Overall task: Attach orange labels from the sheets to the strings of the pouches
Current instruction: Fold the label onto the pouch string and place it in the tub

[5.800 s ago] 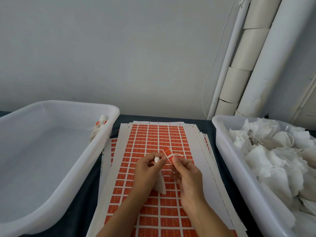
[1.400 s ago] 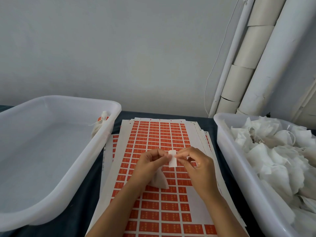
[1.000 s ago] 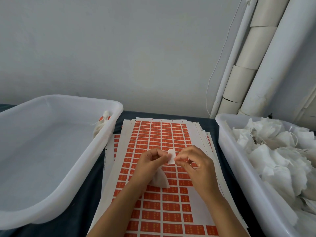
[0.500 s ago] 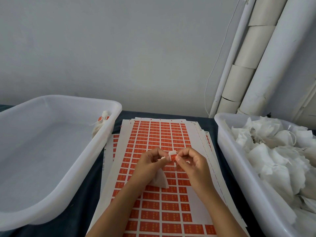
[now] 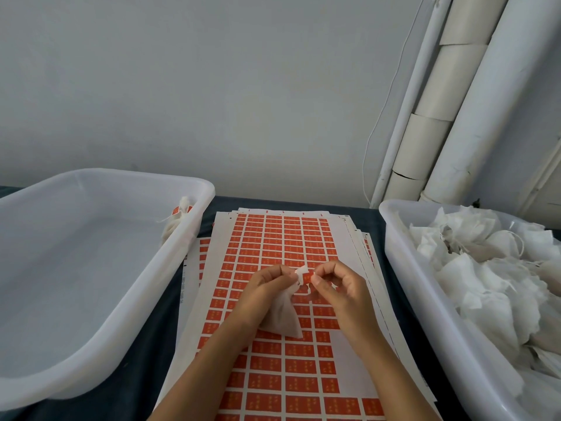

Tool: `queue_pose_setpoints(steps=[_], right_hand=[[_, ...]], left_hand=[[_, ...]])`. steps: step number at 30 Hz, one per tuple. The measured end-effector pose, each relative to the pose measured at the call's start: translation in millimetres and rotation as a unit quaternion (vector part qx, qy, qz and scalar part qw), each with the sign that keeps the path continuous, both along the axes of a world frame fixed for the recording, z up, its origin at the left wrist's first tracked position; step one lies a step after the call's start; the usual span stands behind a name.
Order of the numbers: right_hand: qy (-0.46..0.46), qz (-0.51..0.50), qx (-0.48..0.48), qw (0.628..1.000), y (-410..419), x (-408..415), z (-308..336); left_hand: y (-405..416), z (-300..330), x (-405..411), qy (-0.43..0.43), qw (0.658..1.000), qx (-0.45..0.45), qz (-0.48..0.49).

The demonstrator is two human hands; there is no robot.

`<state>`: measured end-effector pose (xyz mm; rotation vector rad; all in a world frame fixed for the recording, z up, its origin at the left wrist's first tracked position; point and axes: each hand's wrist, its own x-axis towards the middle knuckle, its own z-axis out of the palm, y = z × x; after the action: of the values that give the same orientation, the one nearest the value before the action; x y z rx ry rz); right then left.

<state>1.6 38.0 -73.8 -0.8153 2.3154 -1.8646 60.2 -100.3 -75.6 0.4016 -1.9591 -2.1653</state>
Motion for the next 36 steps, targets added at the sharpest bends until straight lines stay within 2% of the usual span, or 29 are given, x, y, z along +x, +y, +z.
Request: queue_pose_setpoints(steps=[6,11,27,36], right_hand=[[0.027,0.017,0.016,0.999,-0.3,0.6,-0.4],[0.037,0.02,0.025,0.999,-2.6,2.6,-1.4],[0.028,0.002,0.01,1.0,-1.2,1.1,-1.6],[0.063,-0.011,0.003,0.998,-1.8,0.1,-1.6]], left_hand=[[2.4,-1.2,-0.1,0.04,0.994,-0.085,0.06],[2.8,-2.9,0.7,0.082,0.983,-0.159,0.044],[2.6,-1.9,2.0,0.104,0.981,-0.164,0.012],[3.2,-2.7,2.5,0.105,0.984,-0.147,-0.001]])
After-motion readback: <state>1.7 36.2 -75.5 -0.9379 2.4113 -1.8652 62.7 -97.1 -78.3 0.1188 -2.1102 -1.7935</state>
